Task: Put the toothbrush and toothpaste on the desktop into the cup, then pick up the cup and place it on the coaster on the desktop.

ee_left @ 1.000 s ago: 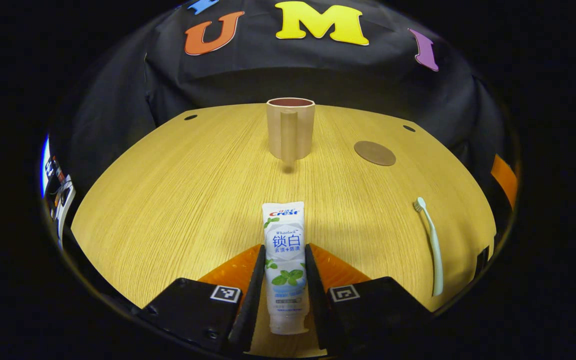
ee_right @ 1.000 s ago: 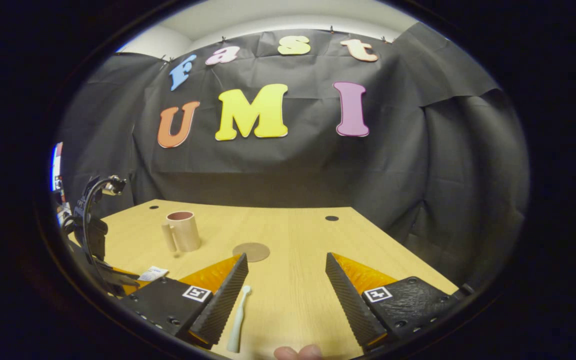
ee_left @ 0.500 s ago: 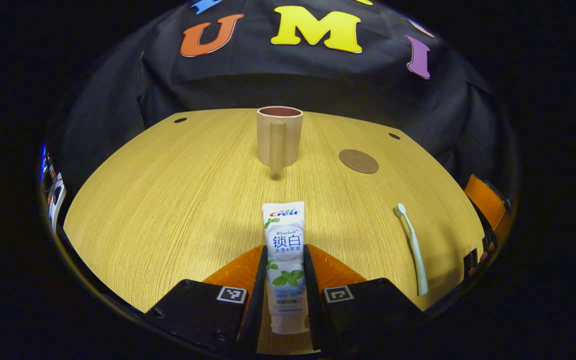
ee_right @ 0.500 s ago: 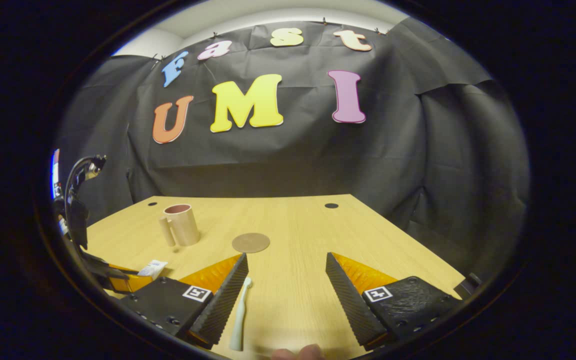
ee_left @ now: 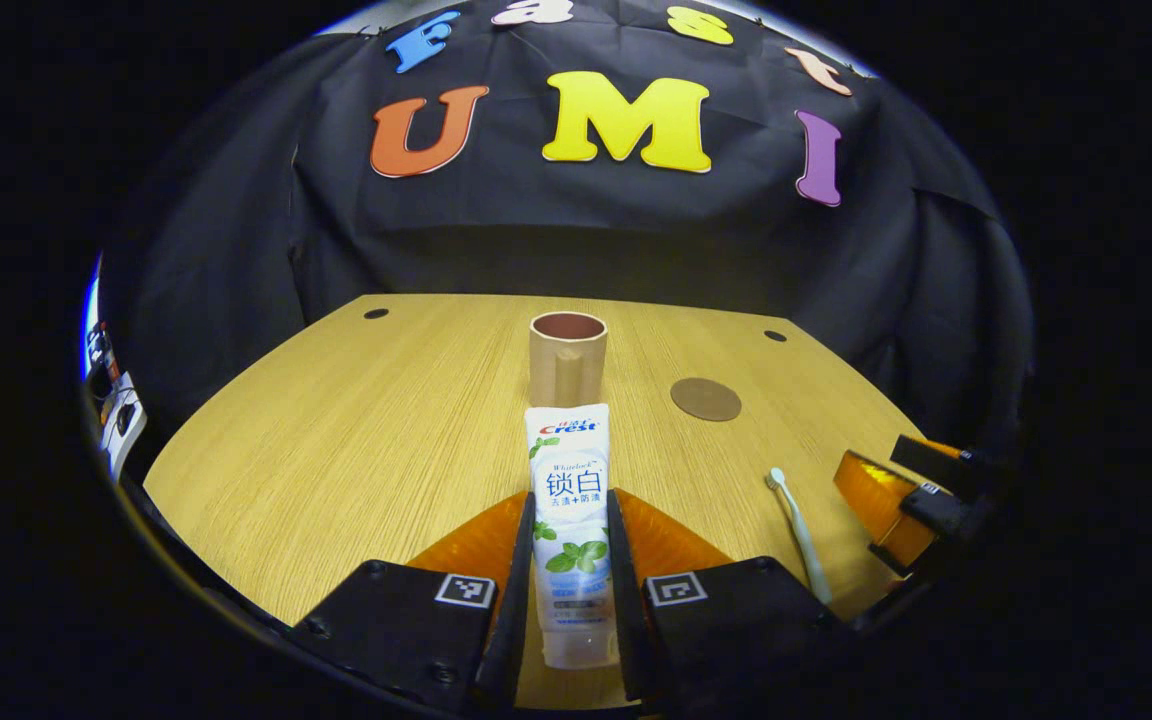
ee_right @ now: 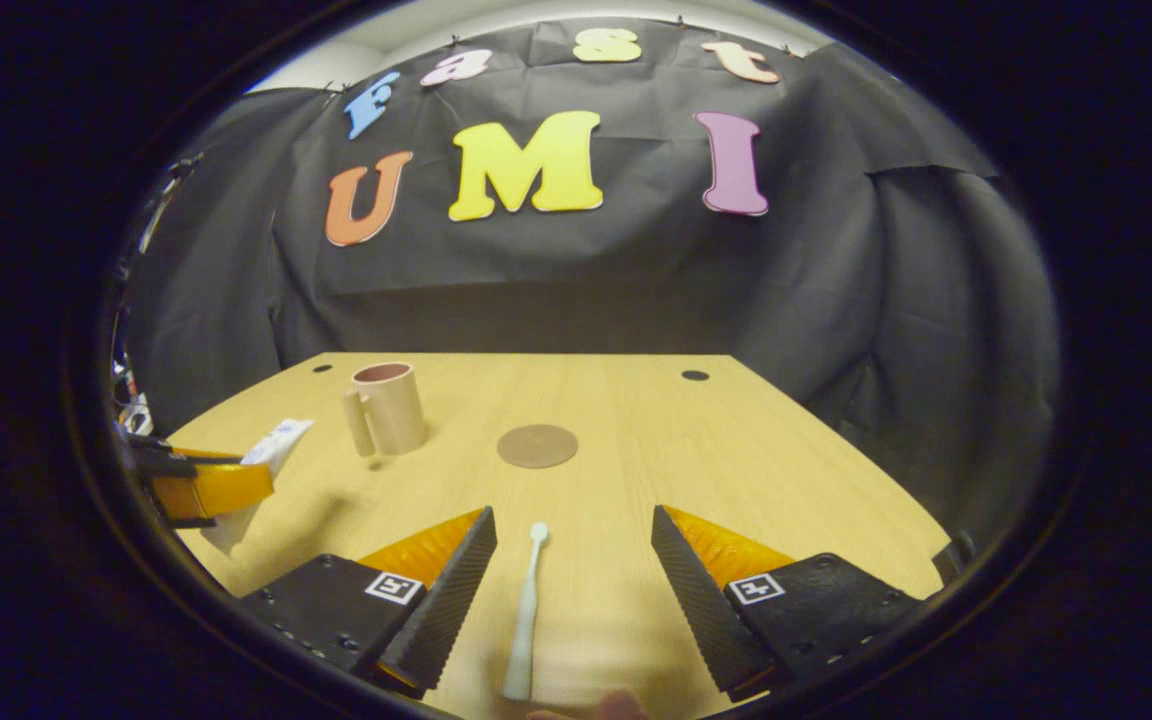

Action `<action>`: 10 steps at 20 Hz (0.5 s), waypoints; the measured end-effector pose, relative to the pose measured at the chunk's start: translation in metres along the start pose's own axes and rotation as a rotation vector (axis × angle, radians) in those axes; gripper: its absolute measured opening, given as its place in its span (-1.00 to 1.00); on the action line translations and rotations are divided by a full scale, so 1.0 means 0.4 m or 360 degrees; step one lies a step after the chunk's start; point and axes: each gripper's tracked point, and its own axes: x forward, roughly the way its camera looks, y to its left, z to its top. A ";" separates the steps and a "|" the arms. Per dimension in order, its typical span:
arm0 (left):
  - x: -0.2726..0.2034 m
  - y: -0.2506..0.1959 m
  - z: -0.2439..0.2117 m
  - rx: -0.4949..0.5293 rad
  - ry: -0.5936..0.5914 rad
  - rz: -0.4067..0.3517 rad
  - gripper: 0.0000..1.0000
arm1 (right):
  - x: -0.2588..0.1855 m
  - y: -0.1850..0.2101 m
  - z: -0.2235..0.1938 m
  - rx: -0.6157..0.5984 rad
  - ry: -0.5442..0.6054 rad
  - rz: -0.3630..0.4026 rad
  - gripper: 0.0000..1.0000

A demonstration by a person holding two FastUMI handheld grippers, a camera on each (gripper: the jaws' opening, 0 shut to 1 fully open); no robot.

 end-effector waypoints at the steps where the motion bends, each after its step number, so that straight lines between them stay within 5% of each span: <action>1: 0.000 0.008 0.018 -0.0015 -0.0028 0.0004 -0.19 | 0.008 0.013 -0.016 0.0001 0.0040 0.0000 0.92; 10: -0.013 0.069 0.124 -0.0056 -0.0213 0.0033 -0.19 | 0.065 0.046 -0.109 -0.0071 0.0257 -0.0048 0.93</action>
